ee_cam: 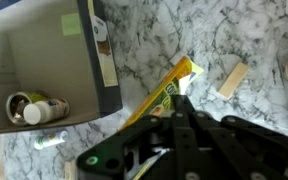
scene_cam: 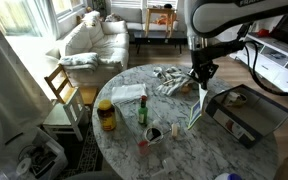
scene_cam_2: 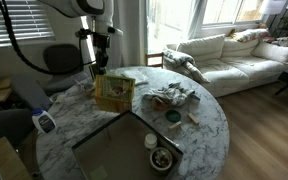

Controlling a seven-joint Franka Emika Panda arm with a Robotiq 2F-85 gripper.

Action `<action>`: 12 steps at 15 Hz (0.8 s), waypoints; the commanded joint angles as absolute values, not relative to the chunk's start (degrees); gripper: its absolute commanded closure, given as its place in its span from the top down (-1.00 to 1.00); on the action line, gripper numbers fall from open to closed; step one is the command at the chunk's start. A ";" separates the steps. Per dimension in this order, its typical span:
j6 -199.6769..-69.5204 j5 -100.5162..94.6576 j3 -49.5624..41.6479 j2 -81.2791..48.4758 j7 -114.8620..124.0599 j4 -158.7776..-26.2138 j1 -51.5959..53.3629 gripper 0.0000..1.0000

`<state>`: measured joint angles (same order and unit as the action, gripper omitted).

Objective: Pick up the yellow book and place it in the clear storage container

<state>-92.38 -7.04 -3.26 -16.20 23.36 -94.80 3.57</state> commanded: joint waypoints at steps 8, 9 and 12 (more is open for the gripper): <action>-86.03 -17.47 1.57 -16.20 3.31 -80.28 6.33 -1.00; -85.62 -17.93 2.21 -16.24 1.29 -78.82 6.80 -1.00; -84.01 -19.10 3.97 -16.35 -5.31 -74.48 8.14 -1.00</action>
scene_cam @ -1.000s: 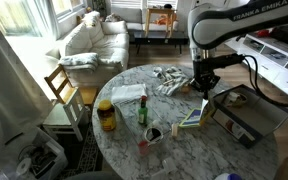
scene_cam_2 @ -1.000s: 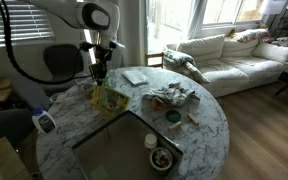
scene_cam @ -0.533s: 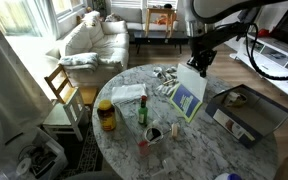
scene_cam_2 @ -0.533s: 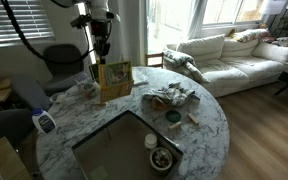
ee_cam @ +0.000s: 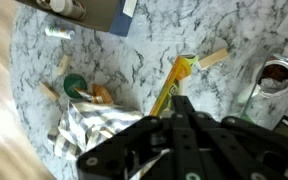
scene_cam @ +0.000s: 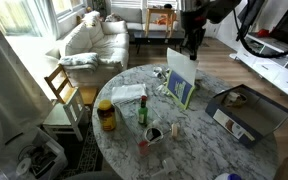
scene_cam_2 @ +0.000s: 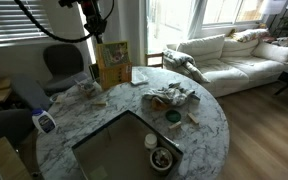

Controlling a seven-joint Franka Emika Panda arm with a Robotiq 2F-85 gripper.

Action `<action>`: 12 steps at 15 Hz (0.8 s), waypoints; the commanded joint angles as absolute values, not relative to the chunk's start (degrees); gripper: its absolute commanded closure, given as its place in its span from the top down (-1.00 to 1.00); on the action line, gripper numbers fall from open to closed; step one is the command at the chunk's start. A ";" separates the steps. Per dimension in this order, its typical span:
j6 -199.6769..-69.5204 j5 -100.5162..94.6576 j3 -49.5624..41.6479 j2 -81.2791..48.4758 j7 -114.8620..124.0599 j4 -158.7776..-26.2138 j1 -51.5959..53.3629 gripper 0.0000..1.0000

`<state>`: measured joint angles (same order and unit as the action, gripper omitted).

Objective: Pick up the yellow book and place it in the clear storage container

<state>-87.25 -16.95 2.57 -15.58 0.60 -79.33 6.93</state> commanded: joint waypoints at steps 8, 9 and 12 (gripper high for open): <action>-82.91 -13.66 8.37 -18.35 -17.28 -64.61 9.73 -1.00; -83.11 -12.53 8.93 -18.93 -17.84 -63.94 9.77 -1.00; -83.87 -8.42 10.64 -20.77 -19.10 -62.36 9.83 -1.00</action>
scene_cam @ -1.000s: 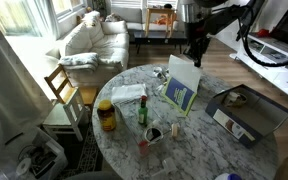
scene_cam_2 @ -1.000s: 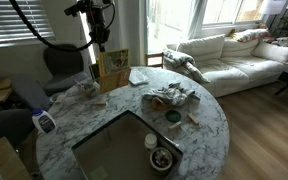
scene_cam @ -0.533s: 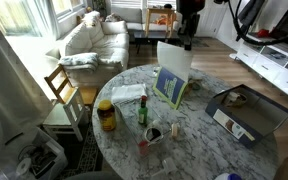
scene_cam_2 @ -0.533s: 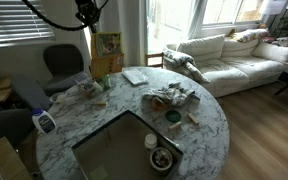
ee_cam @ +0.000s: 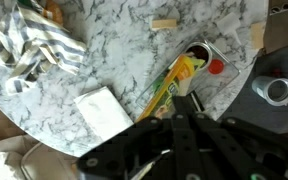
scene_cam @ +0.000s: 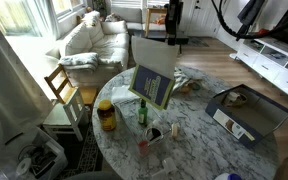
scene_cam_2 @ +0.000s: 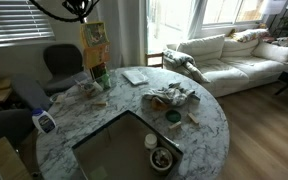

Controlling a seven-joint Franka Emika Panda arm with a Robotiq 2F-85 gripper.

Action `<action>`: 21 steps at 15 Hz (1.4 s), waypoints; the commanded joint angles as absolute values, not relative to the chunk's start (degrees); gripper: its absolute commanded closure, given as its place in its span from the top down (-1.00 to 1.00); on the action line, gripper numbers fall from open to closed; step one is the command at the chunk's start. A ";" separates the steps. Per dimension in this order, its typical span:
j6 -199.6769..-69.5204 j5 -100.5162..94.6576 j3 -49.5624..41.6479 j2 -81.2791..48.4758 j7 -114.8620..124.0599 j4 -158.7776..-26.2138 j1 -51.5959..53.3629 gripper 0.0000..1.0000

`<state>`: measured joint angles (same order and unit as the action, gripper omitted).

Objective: Pick up the yellow book and place it in the clear storage container

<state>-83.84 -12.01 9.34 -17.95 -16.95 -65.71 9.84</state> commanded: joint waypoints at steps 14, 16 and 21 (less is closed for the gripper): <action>-86.34 -2.51 14.36 -30.16 -21.24 -53.26 9.88 -1.00; -86.46 -2.26 14.54 -31.12 -21.11 -52.36 9.69 -1.00; -86.78 -3.74 13.93 -32.96 -21.04 -51.52 9.70 -1.00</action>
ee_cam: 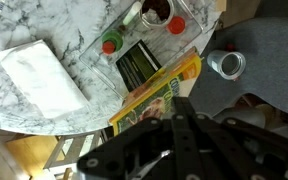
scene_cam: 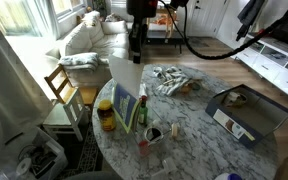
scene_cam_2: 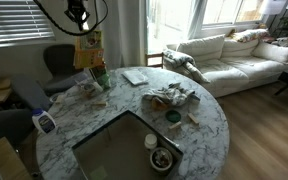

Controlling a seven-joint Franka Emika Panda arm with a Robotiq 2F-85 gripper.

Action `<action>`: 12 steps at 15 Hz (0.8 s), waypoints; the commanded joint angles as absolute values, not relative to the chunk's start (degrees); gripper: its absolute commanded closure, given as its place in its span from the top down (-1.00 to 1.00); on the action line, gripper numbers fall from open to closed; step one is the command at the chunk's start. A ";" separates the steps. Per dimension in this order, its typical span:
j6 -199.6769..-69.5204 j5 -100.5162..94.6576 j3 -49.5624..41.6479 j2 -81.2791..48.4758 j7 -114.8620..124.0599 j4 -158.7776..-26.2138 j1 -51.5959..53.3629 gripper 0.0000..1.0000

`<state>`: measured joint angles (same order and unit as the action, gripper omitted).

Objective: Pick up the yellow book and place it in the clear storage container

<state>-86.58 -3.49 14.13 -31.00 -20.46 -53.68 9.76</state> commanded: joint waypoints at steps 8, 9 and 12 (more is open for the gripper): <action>-86.35 -4.31 12.77 -35.07 -20.63 -51.33 9.35 -1.00; -86.39 -4.71 12.55 -35.33 -20.58 -51.48 9.51 -1.00; -86.96 -7.23 11.77 -35.87 -20.52 -52.39 10.46 -1.00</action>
